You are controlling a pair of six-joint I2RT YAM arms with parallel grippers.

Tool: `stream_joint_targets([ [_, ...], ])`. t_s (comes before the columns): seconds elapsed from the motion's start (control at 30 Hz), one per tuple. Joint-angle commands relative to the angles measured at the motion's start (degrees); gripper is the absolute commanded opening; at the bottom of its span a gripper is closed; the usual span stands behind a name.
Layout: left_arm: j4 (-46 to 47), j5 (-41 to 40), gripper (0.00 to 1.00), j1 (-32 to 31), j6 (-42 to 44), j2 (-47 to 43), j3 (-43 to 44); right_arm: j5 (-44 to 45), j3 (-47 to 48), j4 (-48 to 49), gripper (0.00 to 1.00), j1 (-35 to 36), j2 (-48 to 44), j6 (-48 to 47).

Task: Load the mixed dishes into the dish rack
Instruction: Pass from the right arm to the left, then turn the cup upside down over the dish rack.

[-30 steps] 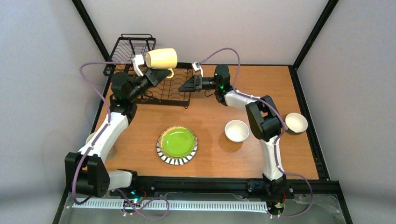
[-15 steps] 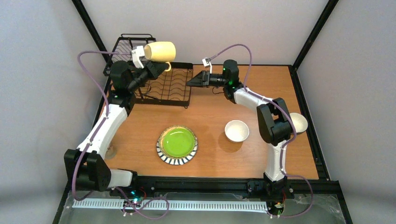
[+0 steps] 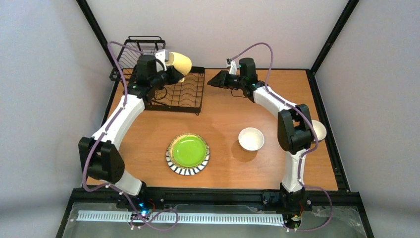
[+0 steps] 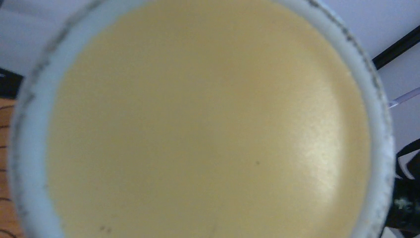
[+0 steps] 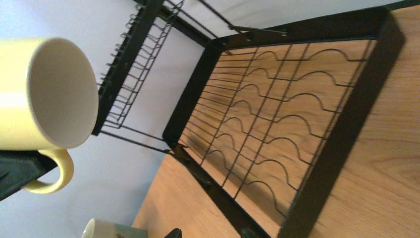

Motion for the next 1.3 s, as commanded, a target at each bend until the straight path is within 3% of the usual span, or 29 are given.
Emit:
stream_joint_targets([
  [0.0, -4.6, -5.7, 0.00, -1.7, 5.0, 2.3, 6.9, 4.9, 1.1, -4.5, 0.69, -0.8, -0.2, -2.5],
  [0.43, -18.3, -21.0, 0.00, -6.6, 6.2, 18.2, 22.7, 9.4, 1.1, -8.2, 0.69, -2.4, 0.1, -2.8],
  [1.07, -30.7, -28.9, 0.00, -6.7, 0.8, 43.4, 49.3, 13.5, -1.0, -9.6, 0.69, -4.9, 0.1, -2.9],
  [1.27, -28.9, -29.6, 0.00, -6.4, -0.5, 47.2, 51.2, 13.5, -1.1, -9.8, 0.69, -5.5, 0.8, -3.2],
])
